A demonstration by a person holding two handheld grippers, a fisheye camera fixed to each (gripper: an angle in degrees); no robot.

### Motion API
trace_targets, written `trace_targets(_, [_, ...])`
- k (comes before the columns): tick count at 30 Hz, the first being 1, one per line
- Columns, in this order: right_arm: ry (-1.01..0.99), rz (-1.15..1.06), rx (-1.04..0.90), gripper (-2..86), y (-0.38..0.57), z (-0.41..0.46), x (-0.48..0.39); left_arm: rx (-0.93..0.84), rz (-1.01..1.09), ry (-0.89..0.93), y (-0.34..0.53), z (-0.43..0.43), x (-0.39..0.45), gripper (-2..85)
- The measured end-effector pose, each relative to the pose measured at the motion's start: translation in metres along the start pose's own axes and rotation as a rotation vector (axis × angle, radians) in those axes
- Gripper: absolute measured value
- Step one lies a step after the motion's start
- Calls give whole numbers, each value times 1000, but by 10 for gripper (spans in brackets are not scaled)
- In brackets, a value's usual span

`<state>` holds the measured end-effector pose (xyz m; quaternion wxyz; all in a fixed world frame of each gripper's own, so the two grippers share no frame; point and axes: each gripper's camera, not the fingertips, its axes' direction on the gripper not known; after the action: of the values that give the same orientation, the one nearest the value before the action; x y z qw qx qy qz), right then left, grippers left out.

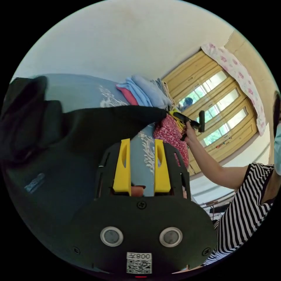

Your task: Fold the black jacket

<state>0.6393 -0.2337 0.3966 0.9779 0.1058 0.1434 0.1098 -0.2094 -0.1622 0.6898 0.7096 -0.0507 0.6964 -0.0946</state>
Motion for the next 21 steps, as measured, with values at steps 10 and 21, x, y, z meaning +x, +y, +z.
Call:
trace_targets(10, [-656, -378, -182, 71, -10, 86, -283, 219, -347, -426, -67, -226, -135, 137])
trace_targets(21, [-240, -987, -215, 85, 22, 129, -531, 391, -629, -176, -129, -295, -226, 129])
